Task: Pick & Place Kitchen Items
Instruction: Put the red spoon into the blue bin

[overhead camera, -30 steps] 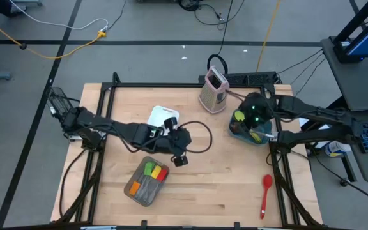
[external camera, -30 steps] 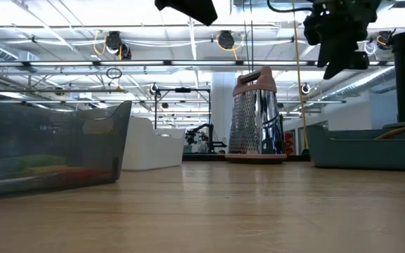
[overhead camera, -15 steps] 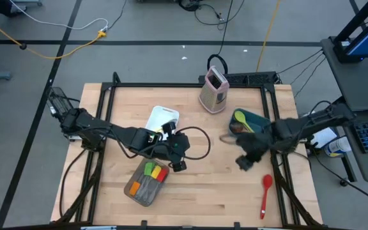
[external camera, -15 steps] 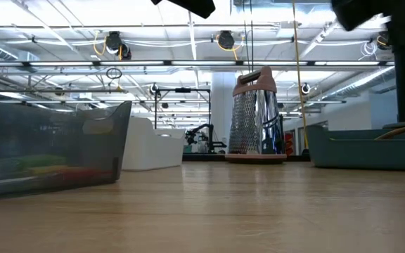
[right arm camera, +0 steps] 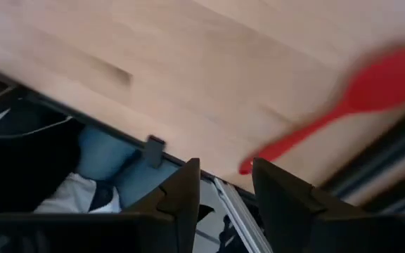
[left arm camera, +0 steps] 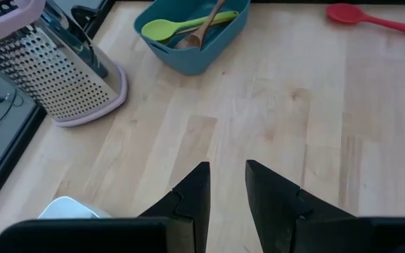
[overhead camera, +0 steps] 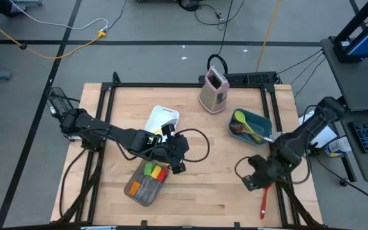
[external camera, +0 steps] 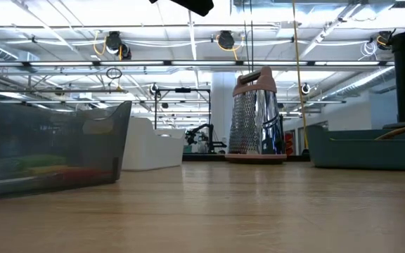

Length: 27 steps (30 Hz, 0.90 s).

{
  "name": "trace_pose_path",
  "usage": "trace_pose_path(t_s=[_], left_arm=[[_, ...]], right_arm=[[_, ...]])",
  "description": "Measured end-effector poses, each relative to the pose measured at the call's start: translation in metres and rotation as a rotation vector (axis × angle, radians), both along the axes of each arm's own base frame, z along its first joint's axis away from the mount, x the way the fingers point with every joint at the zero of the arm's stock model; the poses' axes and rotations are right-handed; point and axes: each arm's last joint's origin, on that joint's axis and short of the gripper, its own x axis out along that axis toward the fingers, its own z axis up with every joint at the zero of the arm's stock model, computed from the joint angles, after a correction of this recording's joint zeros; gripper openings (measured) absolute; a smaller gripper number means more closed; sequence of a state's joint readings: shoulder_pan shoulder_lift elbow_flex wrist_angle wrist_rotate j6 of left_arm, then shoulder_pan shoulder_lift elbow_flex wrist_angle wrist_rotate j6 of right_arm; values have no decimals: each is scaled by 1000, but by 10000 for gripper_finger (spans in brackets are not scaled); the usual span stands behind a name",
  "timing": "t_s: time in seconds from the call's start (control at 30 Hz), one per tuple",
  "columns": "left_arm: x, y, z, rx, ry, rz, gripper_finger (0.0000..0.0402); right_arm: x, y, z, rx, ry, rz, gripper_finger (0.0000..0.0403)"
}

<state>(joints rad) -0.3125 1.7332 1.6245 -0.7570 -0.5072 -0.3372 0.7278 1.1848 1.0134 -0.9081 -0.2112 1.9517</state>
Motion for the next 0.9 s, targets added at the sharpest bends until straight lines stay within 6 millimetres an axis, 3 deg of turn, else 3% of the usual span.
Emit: trace_pose_path(t_s=[0.47,0.63,0.9], left_arm=[[-2,-7,0,-6,-4,-14,97],[-2,-7,0,-1,-2,-18,97],[-2,-8,0,-2,-2,-19,97]], right_arm=[[-7,42,-40,-120,258,-141,128],[-9,48,-46,-87,376,-117,128],[-7,52,-50,-74,379,-85,128]])
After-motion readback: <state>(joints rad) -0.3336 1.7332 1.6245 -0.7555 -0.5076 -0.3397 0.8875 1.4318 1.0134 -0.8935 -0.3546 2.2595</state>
